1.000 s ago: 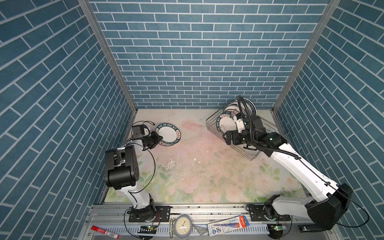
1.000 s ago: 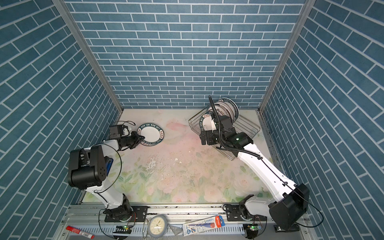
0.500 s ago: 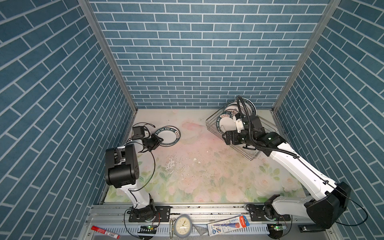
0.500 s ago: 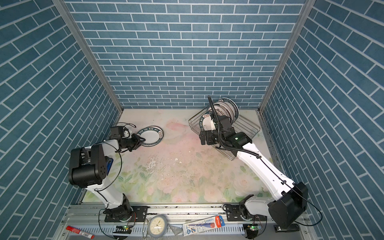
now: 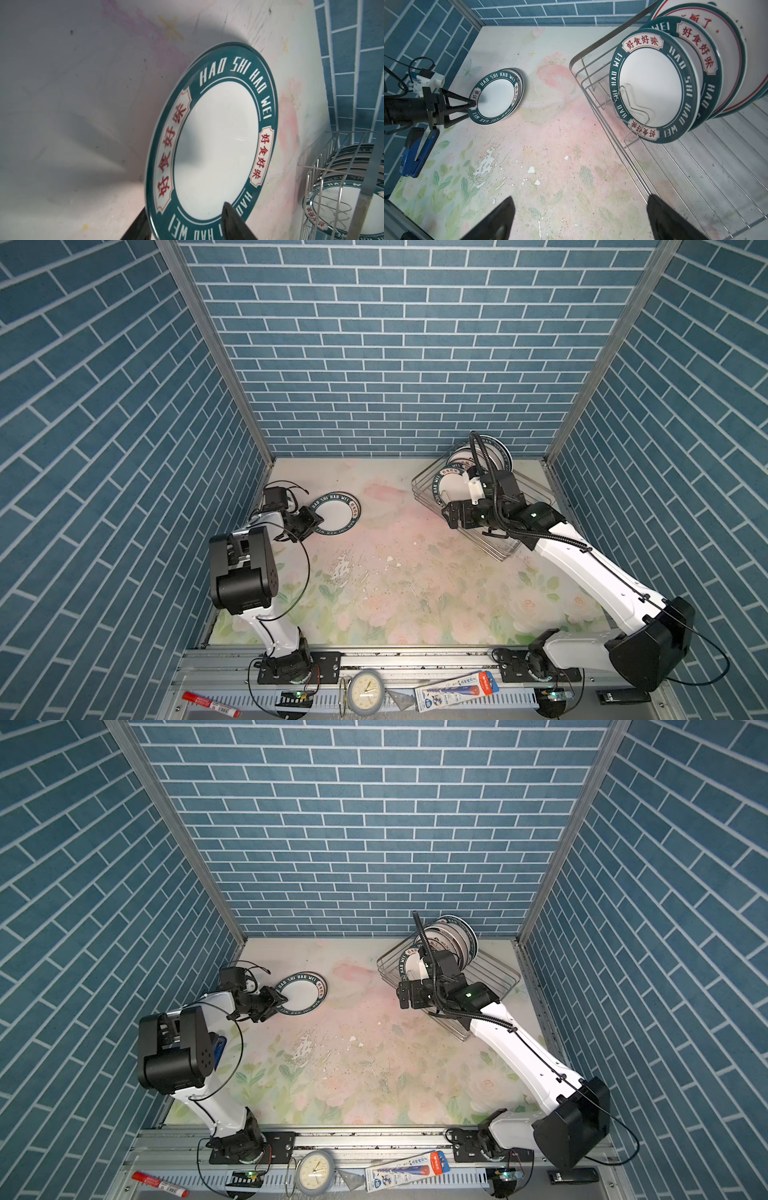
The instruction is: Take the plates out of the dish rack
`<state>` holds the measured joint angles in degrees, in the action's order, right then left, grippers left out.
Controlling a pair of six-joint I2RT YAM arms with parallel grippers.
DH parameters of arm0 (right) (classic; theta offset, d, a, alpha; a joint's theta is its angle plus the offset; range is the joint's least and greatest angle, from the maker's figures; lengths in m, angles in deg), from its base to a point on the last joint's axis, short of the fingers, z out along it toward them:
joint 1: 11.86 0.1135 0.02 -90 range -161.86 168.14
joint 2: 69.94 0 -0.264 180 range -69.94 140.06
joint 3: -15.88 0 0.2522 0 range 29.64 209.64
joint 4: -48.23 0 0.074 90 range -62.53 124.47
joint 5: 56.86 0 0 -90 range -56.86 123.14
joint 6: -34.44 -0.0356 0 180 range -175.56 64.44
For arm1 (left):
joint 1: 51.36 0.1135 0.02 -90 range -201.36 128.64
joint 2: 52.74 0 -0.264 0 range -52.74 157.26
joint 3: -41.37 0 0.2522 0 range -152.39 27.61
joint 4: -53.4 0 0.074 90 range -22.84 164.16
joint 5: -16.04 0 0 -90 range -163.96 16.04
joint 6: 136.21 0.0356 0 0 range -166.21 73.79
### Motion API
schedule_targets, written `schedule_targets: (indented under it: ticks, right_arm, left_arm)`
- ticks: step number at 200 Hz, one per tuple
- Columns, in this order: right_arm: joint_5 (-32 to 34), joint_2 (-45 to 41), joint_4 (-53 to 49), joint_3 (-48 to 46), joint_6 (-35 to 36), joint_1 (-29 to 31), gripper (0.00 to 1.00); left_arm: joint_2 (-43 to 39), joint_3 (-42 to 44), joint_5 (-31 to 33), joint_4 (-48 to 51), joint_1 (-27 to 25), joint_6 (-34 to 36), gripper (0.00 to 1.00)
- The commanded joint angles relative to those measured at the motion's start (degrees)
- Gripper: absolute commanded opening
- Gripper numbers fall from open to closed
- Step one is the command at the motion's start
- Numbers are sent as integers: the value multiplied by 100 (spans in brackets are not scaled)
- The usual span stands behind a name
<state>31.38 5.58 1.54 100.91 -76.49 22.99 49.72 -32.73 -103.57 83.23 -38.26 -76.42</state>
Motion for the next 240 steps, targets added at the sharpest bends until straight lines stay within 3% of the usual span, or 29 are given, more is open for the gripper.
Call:
schedule_targets:
  ticks: [1, 88, 130, 240]
  right_arm:
    - [-42, 50, 24, -25, 141, -22, 99]
    - [-11, 268, -248, 180, 349, -119, 99]
    - [57, 516, -450, 444, 434, -474, 99]
    - [257, 1313, -567, 1179, 1257, -971, 99]
  left_arm:
    - [254, -189, 122, 389, 11, 209, 55]
    - [463, -644, 555, 851, -103, 327, 57]
    - [687, -1114, 795, 1314, -283, 483, 57]
    - [1143, -1885, 1272, 1908, -581, 675, 59]
